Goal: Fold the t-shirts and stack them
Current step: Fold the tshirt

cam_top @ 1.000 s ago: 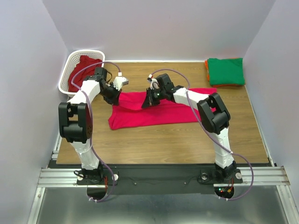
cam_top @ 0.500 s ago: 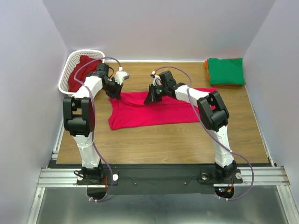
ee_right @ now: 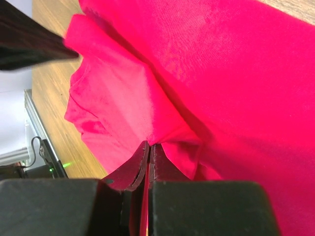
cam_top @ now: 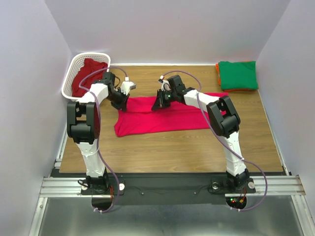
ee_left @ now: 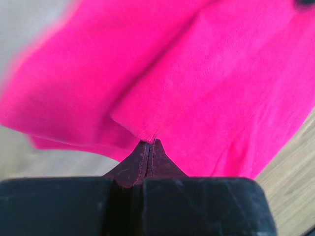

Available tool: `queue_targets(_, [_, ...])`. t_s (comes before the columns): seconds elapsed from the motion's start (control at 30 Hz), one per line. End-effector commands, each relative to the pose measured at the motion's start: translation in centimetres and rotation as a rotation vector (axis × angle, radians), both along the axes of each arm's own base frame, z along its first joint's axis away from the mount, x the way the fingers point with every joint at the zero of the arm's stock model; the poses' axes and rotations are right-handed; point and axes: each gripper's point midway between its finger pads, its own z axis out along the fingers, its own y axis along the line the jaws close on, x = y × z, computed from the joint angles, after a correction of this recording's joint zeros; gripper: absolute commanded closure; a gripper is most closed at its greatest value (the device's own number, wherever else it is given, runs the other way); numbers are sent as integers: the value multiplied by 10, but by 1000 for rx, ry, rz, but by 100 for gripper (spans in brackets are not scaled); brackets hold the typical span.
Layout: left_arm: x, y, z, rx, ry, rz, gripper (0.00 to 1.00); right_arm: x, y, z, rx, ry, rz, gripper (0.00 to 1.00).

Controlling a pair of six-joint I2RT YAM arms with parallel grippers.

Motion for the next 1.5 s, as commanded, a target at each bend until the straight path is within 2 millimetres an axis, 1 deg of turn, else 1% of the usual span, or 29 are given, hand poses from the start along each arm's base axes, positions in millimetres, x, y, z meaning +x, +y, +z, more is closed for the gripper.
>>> queue_targets(0.0, [-27,9,-5,22,56,31,100,0,-4,-1,-1,-6,1,99])
queue_targets(0.1, [-28,10,-15,29,70,63,100,0,-7,-14,-30,9,-15,96])
queue_targets(0.17, [-28,10,-18,30,75,62,90,0,-9,-16,-41,12,-14,93])
queue_targets(0.2, [-30,9,-16,25,83,59,86,0,-10,-14,-47,7,-13,86])
queue_targets(0.23, [-31,9,-13,17,81,55,77,-1,-15,-15,-70,2,-12,73])
queue_targets(0.27, [-32,9,-4,9,69,57,72,0,-17,-1,-68,-24,-12,65])
queue_targets(0.3, [-33,7,4,-7,61,51,68,-1,-21,4,-79,-33,-14,52])
queue_targets(0.33, [-33,8,10,-10,50,50,58,0,-27,8,-90,-51,-21,48])
queue_targets(0.4, [-32,8,31,-12,-3,56,56,8,-41,30,-79,-85,-42,45])
queue_targets(0.43, [-32,8,37,-14,-19,61,55,8,-48,51,-73,-115,-42,44])
queue_targets(0.47, [-32,8,44,-18,-36,65,55,14,-61,61,-74,-129,-59,44])
queue_targets(0.5, [-32,5,57,-37,-66,74,55,15,-70,81,-64,-163,-67,44])
queue_targets(0.57, [-31,1,66,-58,-87,92,56,19,-104,83,-99,-162,-97,46])
queue_targets(0.63, [-32,-3,67,-68,-92,97,57,18,-135,86,-155,-183,-108,48])
queue_targets(0.67, [-32,-5,66,-68,-91,103,57,24,-163,80,-194,-182,-144,50])
queue_targets(0.7, [-29,-6,66,-69,-100,118,57,23,-180,73,-239,-177,-155,55])
queue_targets(0.73, [-33,-11,59,-67,-85,115,57,23,-210,64,-319,-181,-171,57])
queue_targets(0.87, [-47,-27,37,-79,-31,114,58,16,-275,30,-521,-180,-179,58])
queue_targets(0.97, [-62,-34,14,-43,14,121,61,21,-304,12,-607,-170,-198,61])
queue_targets(1.0, [-61,-33,8,-23,5,133,61,22,-308,-1,-620,-145,-192,65])
queue_targets(1.13, [-76,-25,-22,55,80,172,69,37,-325,-21,-675,-116,-213,77])
queue_targets(1.2, [-82,-23,-33,84,105,168,70,34,-329,-33,-698,-90,-209,80])
queue_targets(1.23, [-83,-18,-37,112,109,174,71,25,-331,-44,-711,-63,-187,84])
queue_targets(1.27, [-82,-15,-39,124,109,179,72,24,-331,-44,-717,-65,-182,85])
queue_targets(1.33, [-81,-8,-50,171,130,179,73,-1,-333,-63,-730,6,-144,86])
queue_targets(1.37, [-73,-6,-50,183,120,185,75,-12,-333,-67,-729,29,-121,86])
queue_targets(1.4, [-69,-3,-60,200,138,184,75,-29,-332,-76,-731,72,-95,86])
queue_targets(1.43, [-46,-1,-51,217,82,173,76,-45,-331,-80,-728,114,-67,88])
queue_targets(1.47, [-38,5,-67,252,112,173,76,-55,-322,-77,-716,115,-30,89])
